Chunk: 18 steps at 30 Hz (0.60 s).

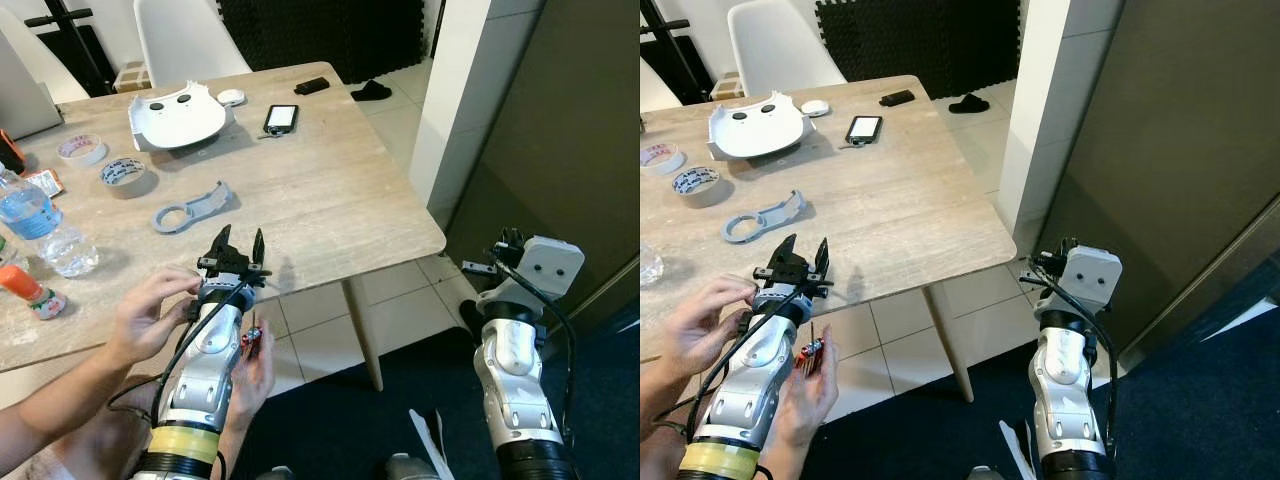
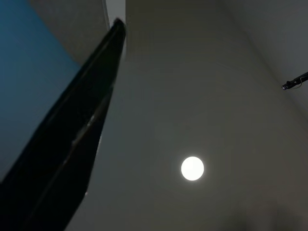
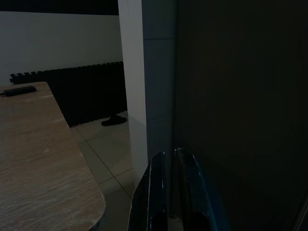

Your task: Restocking fridge

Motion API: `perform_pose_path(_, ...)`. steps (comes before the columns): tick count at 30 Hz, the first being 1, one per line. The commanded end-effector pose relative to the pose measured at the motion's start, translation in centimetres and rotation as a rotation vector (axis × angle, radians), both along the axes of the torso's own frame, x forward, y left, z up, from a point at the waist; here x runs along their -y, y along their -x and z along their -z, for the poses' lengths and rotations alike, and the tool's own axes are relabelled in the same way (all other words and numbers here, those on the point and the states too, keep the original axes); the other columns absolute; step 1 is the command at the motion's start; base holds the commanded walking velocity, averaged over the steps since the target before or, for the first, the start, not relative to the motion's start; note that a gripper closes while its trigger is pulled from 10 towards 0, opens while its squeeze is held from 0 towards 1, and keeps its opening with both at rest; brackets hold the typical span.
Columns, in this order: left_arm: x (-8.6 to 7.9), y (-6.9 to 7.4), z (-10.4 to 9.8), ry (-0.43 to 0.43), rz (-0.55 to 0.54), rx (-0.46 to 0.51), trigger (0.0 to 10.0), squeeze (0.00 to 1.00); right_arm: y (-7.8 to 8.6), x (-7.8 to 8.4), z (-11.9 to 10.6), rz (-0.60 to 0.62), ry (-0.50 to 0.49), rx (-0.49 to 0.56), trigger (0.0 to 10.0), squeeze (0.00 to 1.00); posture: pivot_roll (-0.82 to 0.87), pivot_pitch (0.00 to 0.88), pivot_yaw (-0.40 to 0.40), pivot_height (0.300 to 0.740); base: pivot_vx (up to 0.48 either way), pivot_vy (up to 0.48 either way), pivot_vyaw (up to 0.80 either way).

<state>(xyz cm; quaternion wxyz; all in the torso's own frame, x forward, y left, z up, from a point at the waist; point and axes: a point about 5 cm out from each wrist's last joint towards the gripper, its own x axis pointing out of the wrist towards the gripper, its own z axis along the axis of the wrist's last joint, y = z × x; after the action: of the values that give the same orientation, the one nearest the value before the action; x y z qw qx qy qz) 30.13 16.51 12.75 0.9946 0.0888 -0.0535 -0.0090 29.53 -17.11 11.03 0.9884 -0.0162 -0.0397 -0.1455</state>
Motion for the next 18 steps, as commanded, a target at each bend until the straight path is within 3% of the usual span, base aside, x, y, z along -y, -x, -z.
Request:
perform_pose_path(1, -0.54, -0.03, 0.22, -0.018, -0.012, -0.011, 10.0, 0.00, 0.08, 0.15, 0.65, 0.010, -0.010, -0.028, 10.0, 0.00, -0.06, 0.108, 0.014, 0.740, 0.000, 0.000, 0.00)
perform_pose_path(18, -0.75, -0.21, 0.04, -0.019, -0.023, -0.003, 10.0, 0.00, -0.18, 0.19, 0.62, 0.004, -0.009, -0.031, 10.0, 0.00, -0.04, 0.107, 0.010, 0.740, 0.000, 0.000, 0.00)
